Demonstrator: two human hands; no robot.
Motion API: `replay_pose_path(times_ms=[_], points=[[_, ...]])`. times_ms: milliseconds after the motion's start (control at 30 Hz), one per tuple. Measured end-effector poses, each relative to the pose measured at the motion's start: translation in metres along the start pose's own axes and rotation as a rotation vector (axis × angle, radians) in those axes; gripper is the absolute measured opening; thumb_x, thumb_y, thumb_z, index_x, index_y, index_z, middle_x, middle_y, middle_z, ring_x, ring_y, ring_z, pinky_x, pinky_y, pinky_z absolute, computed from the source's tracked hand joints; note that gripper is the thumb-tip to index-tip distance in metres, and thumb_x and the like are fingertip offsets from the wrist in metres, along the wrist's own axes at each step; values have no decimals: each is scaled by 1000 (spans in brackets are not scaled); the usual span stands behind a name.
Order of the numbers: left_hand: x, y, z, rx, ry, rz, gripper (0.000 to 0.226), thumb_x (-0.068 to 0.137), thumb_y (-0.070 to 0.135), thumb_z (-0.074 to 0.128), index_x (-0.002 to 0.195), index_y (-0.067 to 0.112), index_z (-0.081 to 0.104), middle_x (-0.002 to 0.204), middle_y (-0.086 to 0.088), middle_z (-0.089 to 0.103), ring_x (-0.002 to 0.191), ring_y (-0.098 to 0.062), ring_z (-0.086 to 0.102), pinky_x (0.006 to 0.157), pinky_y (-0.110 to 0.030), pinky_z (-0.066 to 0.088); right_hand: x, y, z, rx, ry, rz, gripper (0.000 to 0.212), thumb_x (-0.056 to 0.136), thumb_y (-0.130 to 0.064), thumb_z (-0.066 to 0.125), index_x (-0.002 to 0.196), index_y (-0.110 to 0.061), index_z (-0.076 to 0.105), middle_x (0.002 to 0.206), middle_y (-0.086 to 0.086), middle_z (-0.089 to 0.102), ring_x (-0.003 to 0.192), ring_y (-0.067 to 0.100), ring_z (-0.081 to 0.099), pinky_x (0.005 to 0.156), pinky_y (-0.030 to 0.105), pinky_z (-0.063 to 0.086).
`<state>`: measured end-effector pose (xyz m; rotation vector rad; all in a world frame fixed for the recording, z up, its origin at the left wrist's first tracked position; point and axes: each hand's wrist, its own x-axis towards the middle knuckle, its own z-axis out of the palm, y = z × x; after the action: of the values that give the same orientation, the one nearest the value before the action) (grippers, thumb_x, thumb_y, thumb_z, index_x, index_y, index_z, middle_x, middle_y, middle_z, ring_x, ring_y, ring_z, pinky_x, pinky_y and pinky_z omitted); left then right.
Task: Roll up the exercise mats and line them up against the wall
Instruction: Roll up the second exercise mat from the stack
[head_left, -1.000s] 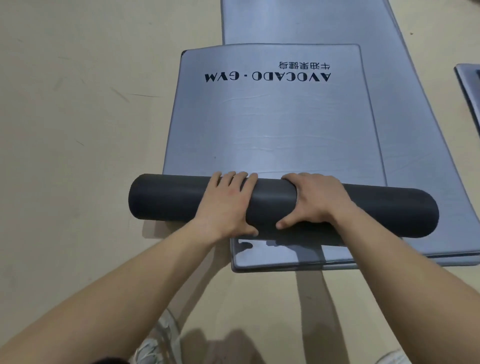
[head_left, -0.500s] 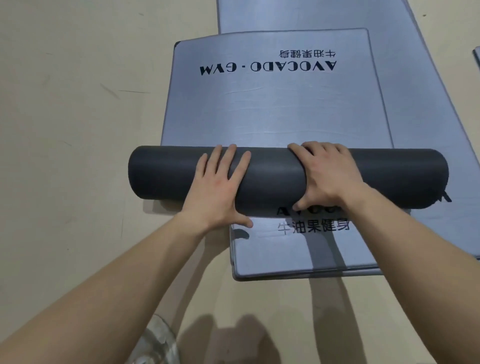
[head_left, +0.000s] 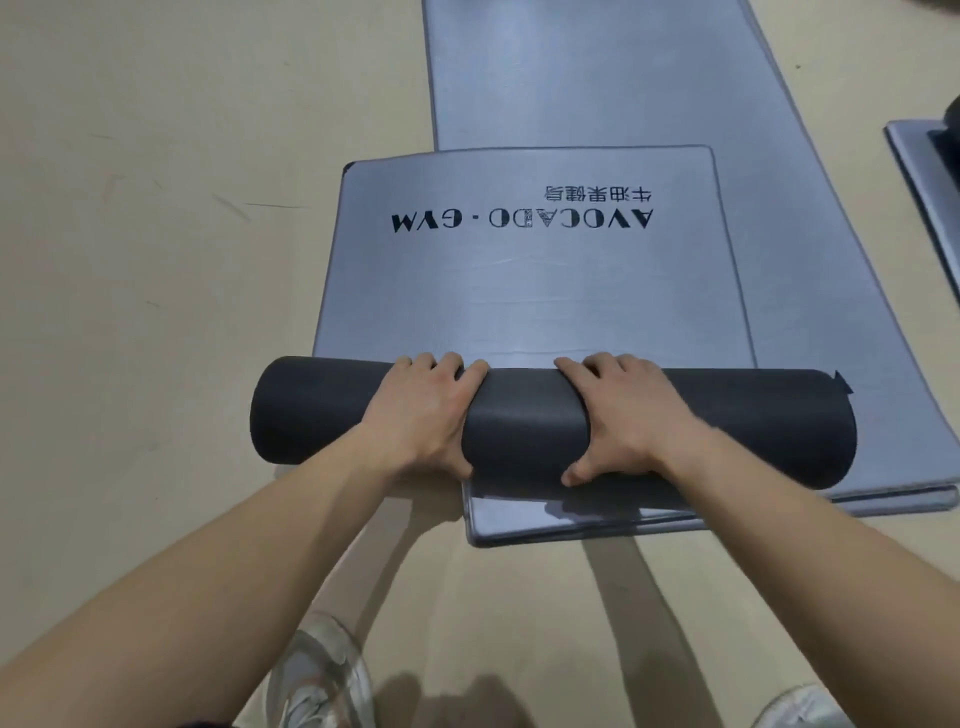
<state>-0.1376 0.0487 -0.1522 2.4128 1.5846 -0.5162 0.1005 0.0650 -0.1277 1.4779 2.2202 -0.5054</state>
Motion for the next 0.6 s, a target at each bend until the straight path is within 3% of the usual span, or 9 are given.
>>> replay_pose_path(times_ms=[133, 200, 267, 333, 400, 500, 600], points=[[3, -7, -10, -127, -92, 2, 119, 59, 78, 77, 155, 29, 26, 144, 0, 51, 122, -26, 54, 104, -42, 44, -25, -23, 46, -93, 326, 50, 131, 45, -65, 89, 153, -17, 33, 146, 14, 45, 133, 39, 43, 114, 57, 29], [-2, 0, -2, -102, -45, -32, 122, 65, 77, 75, 160, 27, 17, 159, -2, 37, 143, -31, 39, 119, -50, 29, -16, -19, 38, -88, 303, 48, 125, 47, -68, 85, 151, -21, 33, 145, 9, 47, 130, 35, 46, 111, 54, 32], [-7, 8, 11, -25, 40, -103, 125, 67, 76, 74, 160, 27, 8, 165, -6, 25, 152, -38, 23, 123, -61, 17, 2, -7, 14, -54, 186, 23, 122, 50, -76, 77, 152, -28, 28, 146, 3, 46, 129, 30, 48, 109, 49, 36], [-2, 3, 13, -10, 117, -133, 124, 63, 78, 75, 158, 29, 11, 161, -6, 32, 148, -35, 31, 121, -58, 23, 23, 3, -14, 20, 34, -2, 127, 47, -82, 76, 153, -34, 27, 142, -2, 49, 123, 28, 54, 104, 47, 43], [15, -14, 4, -58, 114, -100, 122, 57, 80, 74, 155, 32, 20, 152, -1, 44, 136, -28, 45, 115, -51, 33, 40, 10, -28, 42, -18, -23, 132, 44, -85, 77, 155, -36, 27, 141, -3, 52, 122, 28, 55, 103, 46, 44], [41, -38, -19, -196, -26, -69, 126, 50, 81, 78, 155, 34, 26, 140, 2, 54, 122, -26, 57, 104, -46, 45, 44, 10, -29, -32, 133, -26, 133, 45, -87, 74, 157, -36, 25, 148, -2, 48, 129, 29, 50, 111, 47, 37], [58, -48, -27, -246, -118, -63, 128, 46, 81, 81, 154, 36, 28, 135, 4, 57, 119, -26, 59, 99, -46, 50, 43, 10, -20, -123, 175, -6, 138, 39, -89, 76, 153, -34, 21, 144, 1, 48, 125, 31, 53, 106, 50, 40]])
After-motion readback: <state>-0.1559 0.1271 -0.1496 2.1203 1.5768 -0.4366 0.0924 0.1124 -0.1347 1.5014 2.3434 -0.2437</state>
